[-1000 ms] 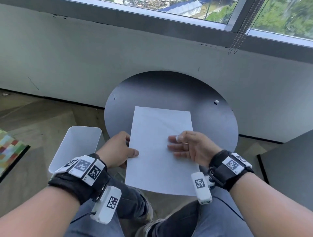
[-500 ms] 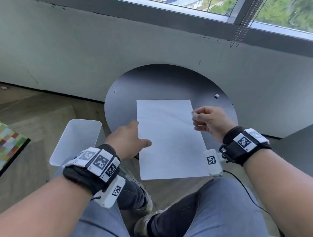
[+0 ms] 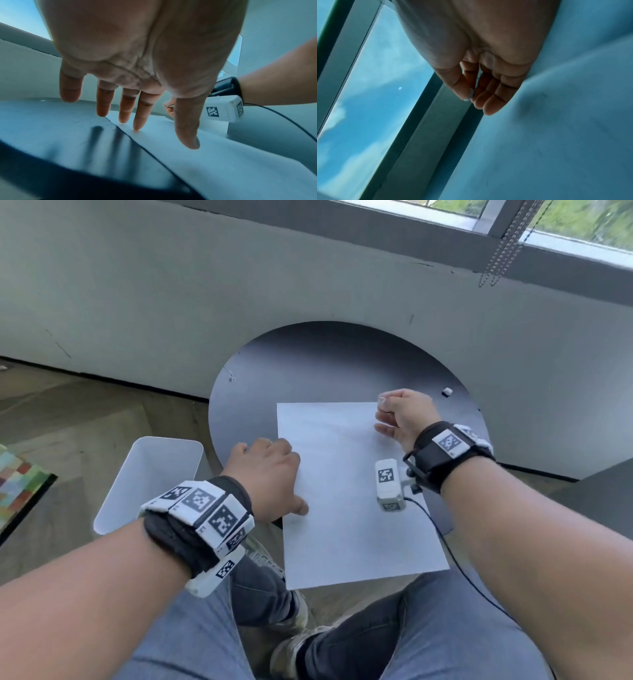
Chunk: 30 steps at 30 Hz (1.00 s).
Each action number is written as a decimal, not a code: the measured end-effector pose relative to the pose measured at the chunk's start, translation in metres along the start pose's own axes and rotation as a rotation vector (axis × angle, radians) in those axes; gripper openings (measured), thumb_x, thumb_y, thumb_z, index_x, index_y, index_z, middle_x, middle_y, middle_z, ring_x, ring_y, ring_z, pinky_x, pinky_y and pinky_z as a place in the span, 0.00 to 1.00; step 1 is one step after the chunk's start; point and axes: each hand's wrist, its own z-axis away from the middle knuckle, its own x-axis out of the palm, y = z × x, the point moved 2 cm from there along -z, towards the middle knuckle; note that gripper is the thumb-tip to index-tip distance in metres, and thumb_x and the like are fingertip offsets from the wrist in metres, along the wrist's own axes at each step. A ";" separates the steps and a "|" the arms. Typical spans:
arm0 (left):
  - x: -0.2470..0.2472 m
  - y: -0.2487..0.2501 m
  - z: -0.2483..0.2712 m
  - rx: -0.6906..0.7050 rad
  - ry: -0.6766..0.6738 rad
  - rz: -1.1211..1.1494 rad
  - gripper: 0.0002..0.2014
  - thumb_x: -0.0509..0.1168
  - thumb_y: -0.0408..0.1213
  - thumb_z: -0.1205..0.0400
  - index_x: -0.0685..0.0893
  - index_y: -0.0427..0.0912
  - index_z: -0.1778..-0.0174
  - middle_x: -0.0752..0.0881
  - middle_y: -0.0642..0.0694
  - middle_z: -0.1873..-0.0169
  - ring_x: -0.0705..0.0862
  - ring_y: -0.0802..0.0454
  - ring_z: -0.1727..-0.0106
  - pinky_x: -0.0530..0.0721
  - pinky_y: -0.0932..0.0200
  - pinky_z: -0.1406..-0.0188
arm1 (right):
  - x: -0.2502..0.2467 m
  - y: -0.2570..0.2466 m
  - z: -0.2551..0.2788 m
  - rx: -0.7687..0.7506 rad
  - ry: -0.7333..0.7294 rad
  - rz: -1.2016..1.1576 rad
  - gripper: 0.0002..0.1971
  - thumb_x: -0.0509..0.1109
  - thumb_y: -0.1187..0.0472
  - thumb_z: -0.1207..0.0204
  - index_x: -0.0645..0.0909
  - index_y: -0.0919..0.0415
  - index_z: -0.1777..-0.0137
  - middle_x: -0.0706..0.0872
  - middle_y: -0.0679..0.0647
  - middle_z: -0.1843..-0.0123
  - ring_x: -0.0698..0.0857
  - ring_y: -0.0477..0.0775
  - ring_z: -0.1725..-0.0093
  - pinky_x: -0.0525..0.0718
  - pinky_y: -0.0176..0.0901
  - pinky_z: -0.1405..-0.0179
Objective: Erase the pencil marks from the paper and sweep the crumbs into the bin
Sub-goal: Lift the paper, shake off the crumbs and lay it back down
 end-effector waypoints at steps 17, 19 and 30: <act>-0.002 0.003 -0.041 0.135 -0.079 -0.124 0.71 0.73 0.80 0.41 0.46 0.50 0.09 0.44 0.44 0.09 0.51 0.39 0.11 0.61 0.35 0.16 | 0.058 0.000 0.027 -0.506 -0.341 1.265 0.07 0.68 0.62 0.22 0.88 0.57 0.52 0.87 0.49 0.54 0.84 0.55 0.48 0.82 0.42 0.50; -0.001 0.003 -0.041 0.133 -0.082 -0.125 0.72 0.73 0.80 0.41 0.44 0.50 0.09 0.43 0.44 0.09 0.50 0.39 0.11 0.60 0.35 0.15 | 0.053 0.003 0.039 -0.491 -0.377 1.238 0.07 0.68 0.62 0.22 0.89 0.57 0.52 0.85 0.47 0.56 0.83 0.54 0.49 0.81 0.41 0.51; 0.002 0.001 -0.041 0.139 -0.084 -0.117 0.71 0.72 0.80 0.40 0.43 0.51 0.09 0.41 0.45 0.09 0.47 0.40 0.10 0.60 0.34 0.15 | 0.047 0.016 0.065 -0.537 -0.466 1.223 0.07 0.68 0.61 0.20 0.88 0.56 0.50 0.83 0.48 0.56 0.80 0.51 0.52 0.75 0.39 0.53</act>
